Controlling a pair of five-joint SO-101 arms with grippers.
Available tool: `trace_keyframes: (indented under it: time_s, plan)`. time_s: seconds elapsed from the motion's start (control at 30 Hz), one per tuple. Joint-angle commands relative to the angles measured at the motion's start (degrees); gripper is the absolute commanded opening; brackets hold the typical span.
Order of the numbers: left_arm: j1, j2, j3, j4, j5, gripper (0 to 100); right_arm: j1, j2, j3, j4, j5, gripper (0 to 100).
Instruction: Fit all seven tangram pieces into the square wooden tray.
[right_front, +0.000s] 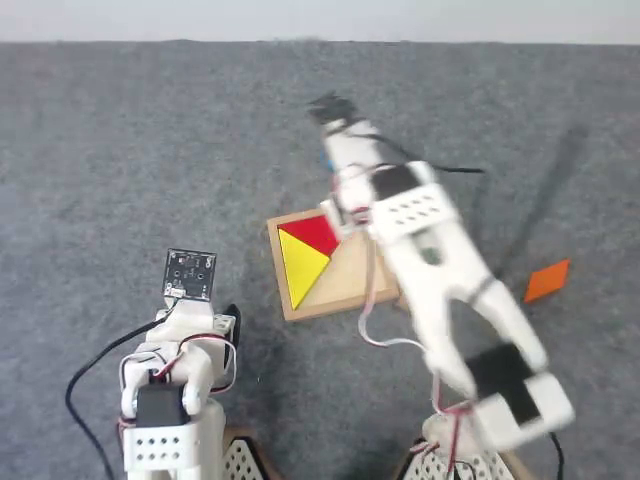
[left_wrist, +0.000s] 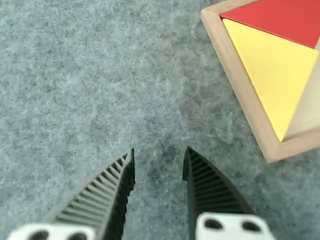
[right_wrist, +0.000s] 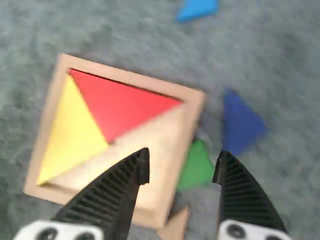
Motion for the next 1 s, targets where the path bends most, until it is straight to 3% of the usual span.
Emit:
trace_keyframes:
  time_s: [0.0, 0.17, 0.3, 0.47, 0.57, 0.73, 0.97]
  plan:
    - [0.2, -1.6, -0.5, 0.5, -0.4, 15, 8.3, -13.0, 7.6, 2.5, 1.1, 21.7]
    - [0.2, -1.6, -0.5, 0.5, -0.4, 15, 18.0, -22.2, 21.7, 2.6, 0.4, 21.7]
    - [0.2, -1.6, -0.5, 0.5, -0.4, 15, 29.6, -30.8, 32.3, 2.7, -4.9, 21.7]
    - [0.2, -1.6, -0.5, 0.5, -0.4, 15, 42.9, -36.7, 35.2, 7.2, -2.8, 21.7]
    - [0.2, -1.6, -0.5, 0.5, -0.4, 15, 46.0, -36.3, 35.2, 9.5, 1.3, 21.7]
    - [0.2, -1.6, -0.5, 0.5, -0.4, 15, 52.4, -34.3, 33.5, 8.3, 1.4, 21.7]
    - [0.2, -1.6, -0.5, 0.5, -0.4, 15, 53.4, -23.9, 29.6, 2.4, 1.4, 21.7]
